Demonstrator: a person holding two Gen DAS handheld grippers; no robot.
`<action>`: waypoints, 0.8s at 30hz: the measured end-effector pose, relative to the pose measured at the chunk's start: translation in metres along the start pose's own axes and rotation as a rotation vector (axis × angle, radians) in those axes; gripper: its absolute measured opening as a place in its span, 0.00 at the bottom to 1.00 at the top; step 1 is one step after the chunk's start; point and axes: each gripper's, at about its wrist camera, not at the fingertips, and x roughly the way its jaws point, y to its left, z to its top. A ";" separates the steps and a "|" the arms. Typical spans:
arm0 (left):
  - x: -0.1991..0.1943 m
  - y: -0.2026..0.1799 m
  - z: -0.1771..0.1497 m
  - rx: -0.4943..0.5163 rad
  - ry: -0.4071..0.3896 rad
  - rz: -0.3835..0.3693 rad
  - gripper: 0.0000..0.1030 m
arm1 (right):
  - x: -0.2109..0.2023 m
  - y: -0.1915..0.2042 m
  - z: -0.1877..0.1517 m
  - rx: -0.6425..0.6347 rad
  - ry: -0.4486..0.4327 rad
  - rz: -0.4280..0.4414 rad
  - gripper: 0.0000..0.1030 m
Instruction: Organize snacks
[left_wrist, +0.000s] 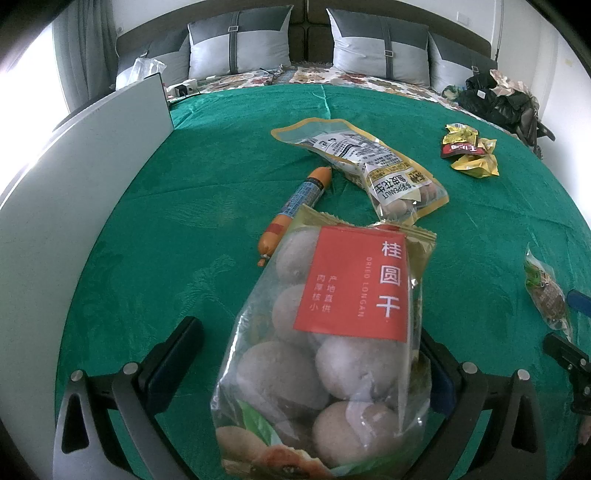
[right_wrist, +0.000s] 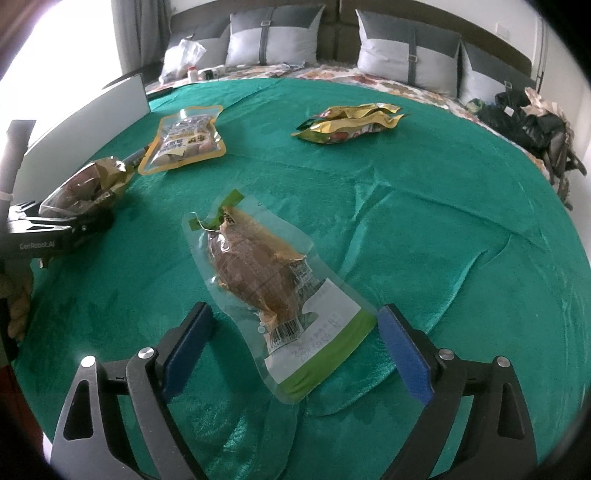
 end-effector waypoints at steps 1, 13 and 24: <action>0.000 0.000 0.000 0.000 0.000 0.000 1.00 | 0.000 0.000 0.000 0.000 0.000 0.000 0.91; 0.000 0.000 0.000 0.000 0.000 0.000 1.00 | 0.000 0.000 0.000 0.000 0.000 0.000 0.92; 0.000 0.000 0.000 0.000 0.000 0.001 1.00 | 0.000 0.000 0.000 0.000 0.001 0.000 0.92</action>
